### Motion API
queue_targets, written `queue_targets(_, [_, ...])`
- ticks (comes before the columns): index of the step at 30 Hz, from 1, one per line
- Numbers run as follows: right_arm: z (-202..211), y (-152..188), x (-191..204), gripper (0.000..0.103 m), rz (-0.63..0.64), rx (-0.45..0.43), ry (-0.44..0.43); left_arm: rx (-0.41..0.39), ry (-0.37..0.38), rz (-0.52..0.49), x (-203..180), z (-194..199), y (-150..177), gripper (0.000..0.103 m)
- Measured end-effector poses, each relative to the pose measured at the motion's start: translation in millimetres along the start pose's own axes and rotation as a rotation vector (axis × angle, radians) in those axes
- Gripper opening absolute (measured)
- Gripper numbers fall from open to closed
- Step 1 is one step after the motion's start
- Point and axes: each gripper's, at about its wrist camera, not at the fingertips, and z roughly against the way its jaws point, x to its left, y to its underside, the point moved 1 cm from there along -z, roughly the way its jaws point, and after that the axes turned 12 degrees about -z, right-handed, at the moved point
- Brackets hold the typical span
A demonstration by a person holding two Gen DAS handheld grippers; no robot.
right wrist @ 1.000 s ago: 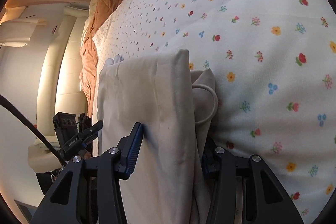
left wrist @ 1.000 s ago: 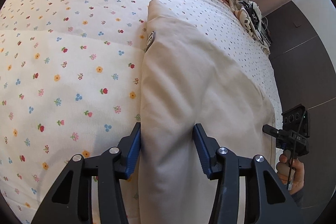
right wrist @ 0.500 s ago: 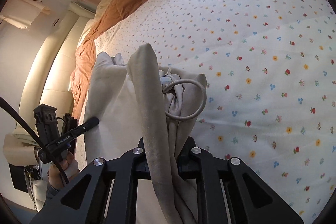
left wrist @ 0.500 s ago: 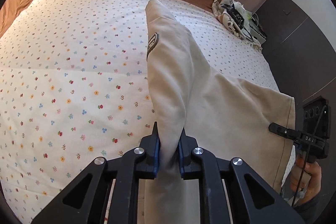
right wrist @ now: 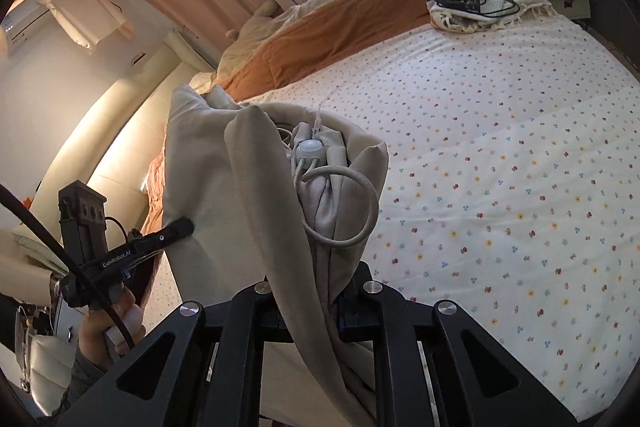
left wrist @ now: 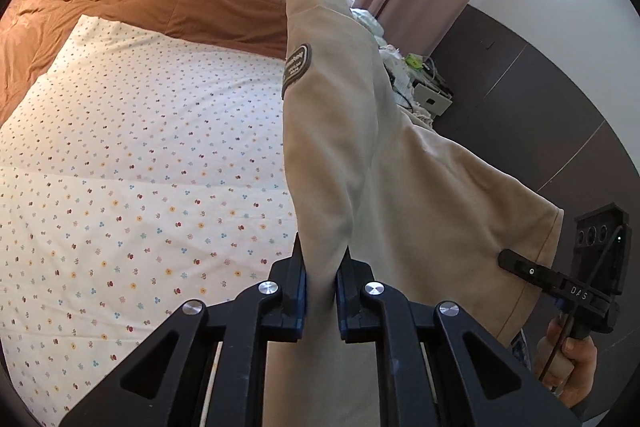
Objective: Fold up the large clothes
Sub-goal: 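Grasp the folded jacket with the left gripper while the right gripper grasps its other end, then lift the folded jacket with both grippers and carry it toward the headboard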
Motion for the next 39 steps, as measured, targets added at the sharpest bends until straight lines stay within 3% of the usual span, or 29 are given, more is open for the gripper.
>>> queue_targets(9, [78.5,42.9,45.2,0.009,0.03,-0.112,-0.067,-0.102,0.01,-0.045,-19.6,75.2,-5.1,0.013])
queue_targets(16, [100.8,63.2,80.6,0.009,0.094,-0.182,-0.089,-0.176,0.001,-0.064,-19.5,136.2,-17.8,0.013])
queue_targets(24, [86.6,72.2,124.4,0.009,0.152,-0.188,-0.124,-0.232,-0.019,-0.027,13.4,182.3,-24.8,0.012])
queue_targets(29, [57.6,68.5,160.0,0.009,0.206,-0.173,-0.159,-0.265,-0.045,-0.002,50.2,214.0,-27.6,0.012])
queue_targets(39, [-28.1,62.0,241.6,0.009,0.279,-0.096,-0.303,-0.353,-0.182,0.013,142.2,299.1,-29.4,0.012])
